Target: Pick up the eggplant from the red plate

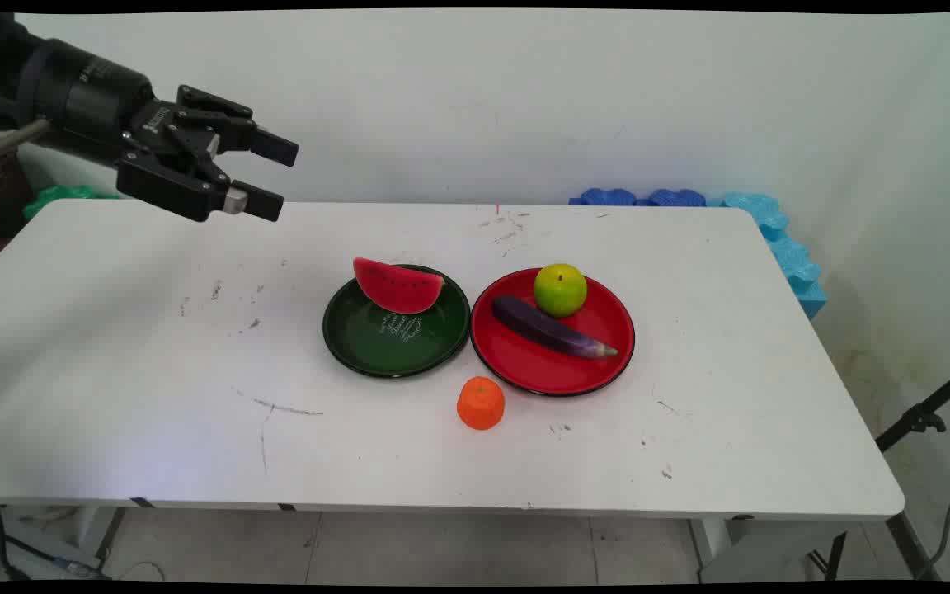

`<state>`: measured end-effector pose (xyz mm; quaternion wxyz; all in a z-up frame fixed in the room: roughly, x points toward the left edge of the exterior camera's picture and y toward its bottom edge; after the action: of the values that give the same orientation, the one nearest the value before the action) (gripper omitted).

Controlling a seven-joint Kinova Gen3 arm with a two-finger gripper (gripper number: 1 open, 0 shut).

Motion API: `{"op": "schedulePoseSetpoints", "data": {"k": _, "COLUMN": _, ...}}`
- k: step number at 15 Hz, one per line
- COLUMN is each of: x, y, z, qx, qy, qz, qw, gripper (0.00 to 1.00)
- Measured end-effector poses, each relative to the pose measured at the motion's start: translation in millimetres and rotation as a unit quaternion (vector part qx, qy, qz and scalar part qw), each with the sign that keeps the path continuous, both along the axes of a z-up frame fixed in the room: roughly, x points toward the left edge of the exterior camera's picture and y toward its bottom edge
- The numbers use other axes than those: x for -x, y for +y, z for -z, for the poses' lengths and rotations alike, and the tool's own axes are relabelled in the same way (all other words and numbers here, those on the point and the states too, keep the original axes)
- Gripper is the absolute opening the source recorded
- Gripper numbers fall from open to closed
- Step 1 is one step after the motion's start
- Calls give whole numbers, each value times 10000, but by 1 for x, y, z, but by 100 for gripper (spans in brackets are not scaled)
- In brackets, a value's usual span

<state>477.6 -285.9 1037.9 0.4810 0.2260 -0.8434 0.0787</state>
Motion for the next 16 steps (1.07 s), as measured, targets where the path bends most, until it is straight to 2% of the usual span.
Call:
{"op": "schedulePoseSetpoints", "data": {"k": 6, "x": 20, "y": -9, "z": 0, "qx": -59, "qy": -121, "qz": -265, "qw": 9996, "gripper": 100}}
{"op": "schedulePoseSetpoints", "data": {"k": 8, "x": 30, "y": -16, "z": -3, "qx": -35, "qy": -207, "qz": -220, "qw": 9995, "gripper": 100}}
{"op": "schedulePoseSetpoints", "data": {"k": 13, "x": 84, "y": -63, "z": -16, "qx": 137, "qy": -722, "qz": -72, "qw": 9973, "gripper": 100}}
{"op": "schedulePoseSetpoints", "data": {"k": 16, "x": 125, "y": -95, "z": -15, "qx": 222, "qy": -1111, "qz": 144, "qw": 9935, "gripper": 100}}
